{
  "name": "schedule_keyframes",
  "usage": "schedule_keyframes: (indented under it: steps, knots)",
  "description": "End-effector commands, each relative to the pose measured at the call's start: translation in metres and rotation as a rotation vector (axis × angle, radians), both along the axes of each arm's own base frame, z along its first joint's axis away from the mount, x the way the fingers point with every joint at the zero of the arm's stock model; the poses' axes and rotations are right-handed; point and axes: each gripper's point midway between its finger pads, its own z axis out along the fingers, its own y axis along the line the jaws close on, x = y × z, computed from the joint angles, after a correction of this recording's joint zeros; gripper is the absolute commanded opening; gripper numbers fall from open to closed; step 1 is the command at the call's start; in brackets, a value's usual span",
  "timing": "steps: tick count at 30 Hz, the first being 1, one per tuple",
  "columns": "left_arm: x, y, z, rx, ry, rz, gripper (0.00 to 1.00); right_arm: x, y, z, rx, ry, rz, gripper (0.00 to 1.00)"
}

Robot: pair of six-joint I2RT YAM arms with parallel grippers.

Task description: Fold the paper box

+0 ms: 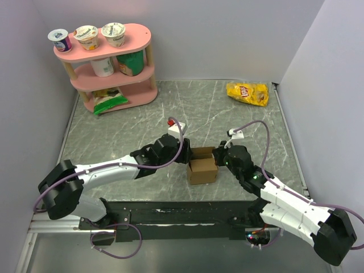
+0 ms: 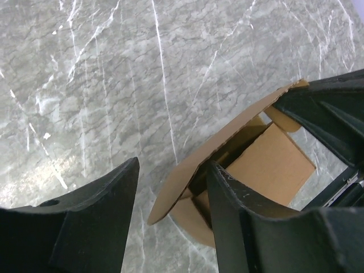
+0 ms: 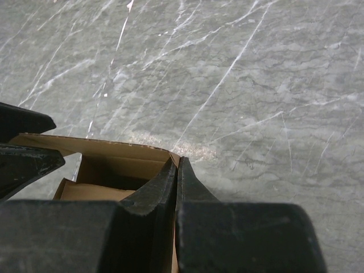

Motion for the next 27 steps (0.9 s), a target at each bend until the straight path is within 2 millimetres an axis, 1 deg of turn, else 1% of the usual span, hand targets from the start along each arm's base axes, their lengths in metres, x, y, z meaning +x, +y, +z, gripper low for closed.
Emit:
schedule_keyframes:
  steps: [1,5,6,8,9,11,12,15,19,22,24,27]
  knots:
    - [-0.003,0.008,0.013,-0.032,-0.017,0.014,0.56,-0.013,-0.005,-0.022,-0.052,0.078,0.012,0.0]
    - [-0.006,0.014,0.017,-0.034,-0.024,0.019,0.53,-0.013,-0.005,-0.022,-0.055,0.08,0.013,0.0]
    - [-0.006,0.015,0.016,-0.03,-0.021,0.017,0.47,-0.013,-0.004,-0.022,-0.056,0.08,0.015,0.0]
    - [-0.008,0.011,0.017,-0.034,-0.012,-0.003,0.4,-0.013,-0.005,-0.021,-0.055,0.077,0.014,0.0]
    - [-0.009,0.01,0.016,-0.032,-0.008,-0.008,0.32,-0.013,-0.005,-0.02,-0.052,0.074,0.013,0.0]
    - [-0.009,0.006,0.014,-0.033,0.001,-0.019,0.24,-0.013,-0.005,-0.02,-0.05,0.072,0.011,0.0]
    - [-0.01,0.005,0.014,-0.034,0.007,-0.021,0.15,-0.013,-0.005,-0.02,-0.048,0.071,0.009,0.0]
    - [-0.009,0.001,0.014,-0.047,0.031,-0.016,0.05,-0.014,-0.006,-0.02,-0.041,0.067,0.0,0.0]
    - [-0.007,-0.003,0.02,-0.08,0.063,0.037,0.01,-0.015,-0.006,-0.021,-0.033,0.064,-0.013,0.0]
    - [-0.009,-0.007,0.023,-0.095,0.073,0.071,0.01,-0.014,-0.005,-0.02,-0.032,0.059,-0.017,0.0]
    - [-0.011,-0.01,0.022,-0.103,0.089,0.086,0.01,-0.014,-0.004,-0.019,-0.036,0.057,-0.02,0.0]
    - [-0.015,-0.011,0.015,-0.094,0.122,0.11,0.01,-0.014,-0.003,-0.02,-0.041,0.059,-0.026,0.0]
